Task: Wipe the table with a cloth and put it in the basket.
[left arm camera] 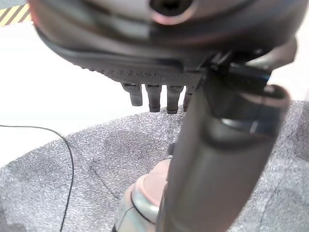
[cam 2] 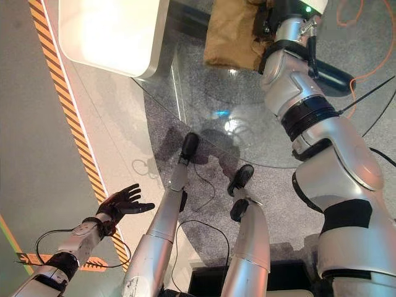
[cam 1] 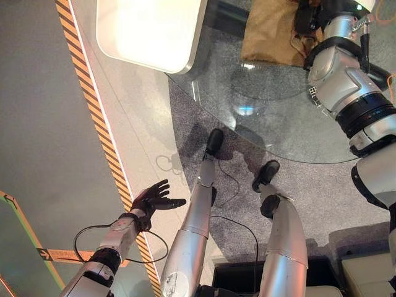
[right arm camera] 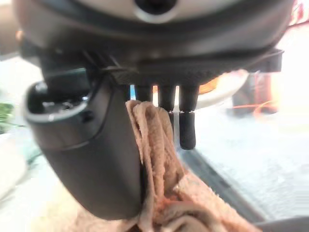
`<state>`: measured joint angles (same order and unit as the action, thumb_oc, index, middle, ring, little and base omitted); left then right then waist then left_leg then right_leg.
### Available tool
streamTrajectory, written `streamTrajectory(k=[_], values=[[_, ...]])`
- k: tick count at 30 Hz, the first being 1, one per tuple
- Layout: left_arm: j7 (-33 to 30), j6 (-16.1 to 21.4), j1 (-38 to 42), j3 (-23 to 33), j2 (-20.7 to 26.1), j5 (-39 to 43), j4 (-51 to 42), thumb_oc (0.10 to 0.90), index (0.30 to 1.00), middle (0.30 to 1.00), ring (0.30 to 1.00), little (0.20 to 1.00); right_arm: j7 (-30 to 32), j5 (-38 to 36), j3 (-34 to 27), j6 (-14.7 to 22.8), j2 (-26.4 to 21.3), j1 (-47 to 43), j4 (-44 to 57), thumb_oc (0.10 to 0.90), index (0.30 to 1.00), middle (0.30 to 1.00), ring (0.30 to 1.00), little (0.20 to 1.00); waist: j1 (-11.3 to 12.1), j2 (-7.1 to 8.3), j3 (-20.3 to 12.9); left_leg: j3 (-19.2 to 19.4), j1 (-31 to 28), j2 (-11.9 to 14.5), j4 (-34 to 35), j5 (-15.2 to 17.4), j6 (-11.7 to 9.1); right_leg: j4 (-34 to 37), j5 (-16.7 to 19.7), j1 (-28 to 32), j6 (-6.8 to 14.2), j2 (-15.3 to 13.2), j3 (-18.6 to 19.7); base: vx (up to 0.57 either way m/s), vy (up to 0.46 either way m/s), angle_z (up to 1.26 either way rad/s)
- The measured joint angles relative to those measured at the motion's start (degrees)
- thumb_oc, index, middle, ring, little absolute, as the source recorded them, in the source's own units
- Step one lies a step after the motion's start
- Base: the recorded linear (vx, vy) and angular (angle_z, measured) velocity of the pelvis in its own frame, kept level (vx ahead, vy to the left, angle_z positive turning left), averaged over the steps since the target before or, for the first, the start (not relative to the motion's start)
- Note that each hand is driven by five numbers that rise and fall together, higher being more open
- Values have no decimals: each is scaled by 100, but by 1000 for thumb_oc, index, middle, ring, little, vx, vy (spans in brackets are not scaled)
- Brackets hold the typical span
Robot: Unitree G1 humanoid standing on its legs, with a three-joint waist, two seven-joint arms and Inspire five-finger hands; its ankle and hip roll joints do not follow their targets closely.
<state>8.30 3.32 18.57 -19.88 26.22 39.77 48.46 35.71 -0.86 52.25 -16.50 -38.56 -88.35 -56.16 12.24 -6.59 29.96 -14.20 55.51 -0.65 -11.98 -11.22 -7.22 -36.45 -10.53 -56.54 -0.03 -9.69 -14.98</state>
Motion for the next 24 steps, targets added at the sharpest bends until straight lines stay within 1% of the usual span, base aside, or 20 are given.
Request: streamTrajectory(k=[3,10,12,16,20,24], values=[[4,1,0,-9,6,4,0,800,900,900,900,900,89,-193,-108,-2,0,-3,-77,100,300,300,300,200,-7,15,-5,2,24,-5,0,0,6,18,7,-12,11,-4,0,0,0,0],[18,-5,0,-34,210,119,4,800,900,900,900,900,223,-737,-366,-23,-6,-61,-142,100,300,300,300,200,-91,167,8,28,98,-22,-1,-8,35,42,36,-79,39,-20,23,0,0,0],[24,-11,0,-22,262,126,8,800,900,900,900,900,251,-883,-490,-49,-14,-61,-179,100,300,300,300,200,-150,210,20,61,97,-40,-1,-12,63,61,61,-79,75,-30,62,0,0,0],[137,-11,0,-1,283,137,7,800,900,900,900,900,319,-1096,-507,-49,-147,-56,-242,100,300,300,300,200,-179,225,23,148,91,-66,0,-28,95,86,106,-80,122,-43,136,-7,5,-5],[146,-14,1,35,385,235,25,800,900,900,900,900,360,-1334,-800,-51,-254,-54,-431,100,300,300,300,200,-254,235,29,162,90,-69,2,-40,112,117,135,-76,132,-44,146,-2,0,-1],[169,-13,0,40,403,244,71,800,900,900,900,900,570,-1792,-925,16,-256,-49,-557,100,300,300,300,200,-308,250,37,251,65,-36,4,-38,132,185,204,-72,149,0,240,-9,20,-11]])
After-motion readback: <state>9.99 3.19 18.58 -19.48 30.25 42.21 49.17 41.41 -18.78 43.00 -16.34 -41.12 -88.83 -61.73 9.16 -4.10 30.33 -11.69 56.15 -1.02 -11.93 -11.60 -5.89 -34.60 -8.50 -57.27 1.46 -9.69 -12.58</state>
